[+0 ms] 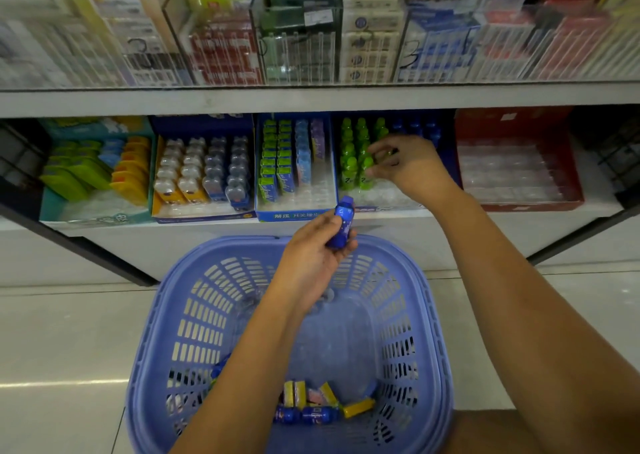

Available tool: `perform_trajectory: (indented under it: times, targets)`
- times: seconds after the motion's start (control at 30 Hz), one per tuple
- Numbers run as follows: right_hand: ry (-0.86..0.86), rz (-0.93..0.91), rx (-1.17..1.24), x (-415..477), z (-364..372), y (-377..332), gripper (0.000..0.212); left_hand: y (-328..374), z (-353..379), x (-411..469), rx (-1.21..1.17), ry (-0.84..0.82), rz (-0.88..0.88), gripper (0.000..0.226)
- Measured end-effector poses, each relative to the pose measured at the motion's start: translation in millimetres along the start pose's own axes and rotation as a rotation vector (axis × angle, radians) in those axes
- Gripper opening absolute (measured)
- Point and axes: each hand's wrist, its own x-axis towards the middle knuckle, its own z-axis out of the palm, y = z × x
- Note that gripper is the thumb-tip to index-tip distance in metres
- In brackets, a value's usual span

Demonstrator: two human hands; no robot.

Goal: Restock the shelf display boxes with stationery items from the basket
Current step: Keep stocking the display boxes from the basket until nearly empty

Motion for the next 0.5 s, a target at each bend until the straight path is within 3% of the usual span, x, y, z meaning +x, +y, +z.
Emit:
perform_trajectory:
  times: [0.1, 0.23, 0.4, 0.5]
  targets:
    - [0.081, 0.034, 0.25, -25, -5, -11, 0.023, -1, -3, -1, 0.389, 0.038, 0.257, 0.024]
    - [-0.165, 0.085, 0.527, -66, 1, -24, 0.018, 2, 7, -4, 0.518, 0.037, 0.455, 0.032]
    - [-0.101, 0.05, 0.596, -80, -5, -23, 0.014, 1, 23, -4, 0.536, 0.037, 0.504, 0.033]
    - [-0.039, 0.064, 0.573, -78, -13, -20, 0.014, 1, 25, 0, 0.574, 0.004, 0.433, 0.026]
